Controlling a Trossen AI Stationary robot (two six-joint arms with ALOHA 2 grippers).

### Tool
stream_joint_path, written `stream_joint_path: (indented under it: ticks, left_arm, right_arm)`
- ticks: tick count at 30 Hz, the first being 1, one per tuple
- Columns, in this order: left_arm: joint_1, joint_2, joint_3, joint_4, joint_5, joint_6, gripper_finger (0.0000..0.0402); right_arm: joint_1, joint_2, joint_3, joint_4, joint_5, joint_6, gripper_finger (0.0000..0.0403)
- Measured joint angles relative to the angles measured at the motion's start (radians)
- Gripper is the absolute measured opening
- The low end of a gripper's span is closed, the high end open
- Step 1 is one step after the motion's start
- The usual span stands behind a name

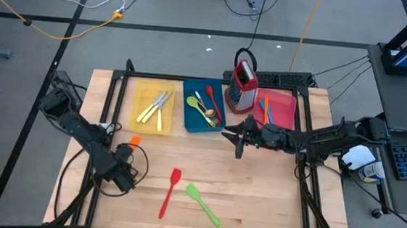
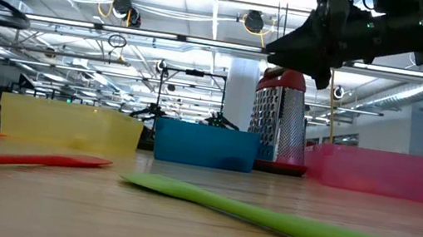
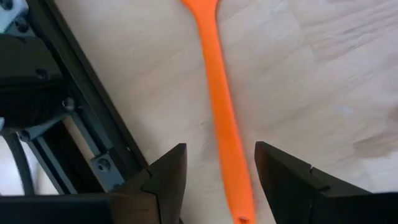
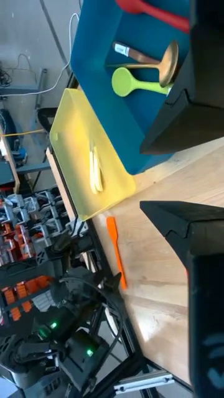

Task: Pick & Place Kitchen Items
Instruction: Put the orange spatula into the pink bin

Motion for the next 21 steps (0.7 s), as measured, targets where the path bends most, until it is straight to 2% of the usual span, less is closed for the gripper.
stream_joint_path:
  ticks: [4,9,13,16,21]
  left_arm:
    - [-0.027,0.0,-0.044,0.045,0.001,0.008,0.0195]
    - [-0.05,-0.009,-0.128,0.237,-0.018,0.045,0.0195]
    - [-0.066,-0.012,-0.13,0.24,-0.033,0.057,0.0187]
    - [-0.068,-0.04,-0.133,0.241,-0.033,0.038,0.0155]
    - [-0.068,-0.079,-0.137,0.287,-0.064,0.077,0.0068]
  right_arm:
    - [0.0,0.0,0.0,0.016,0.001,0.0,0.0122]
    - [0.0,0.0,0.0,0.037,0.001,-0.001,0.0119]
    - [0.0,0.0,0.0,0.051,0.001,-0.001,0.0121]
    - [0.0,0.0,0.0,0.059,0.001,-0.001,0.012]
    - [0.0,0.0,0.0,0.059,0.001,-0.001,0.012]
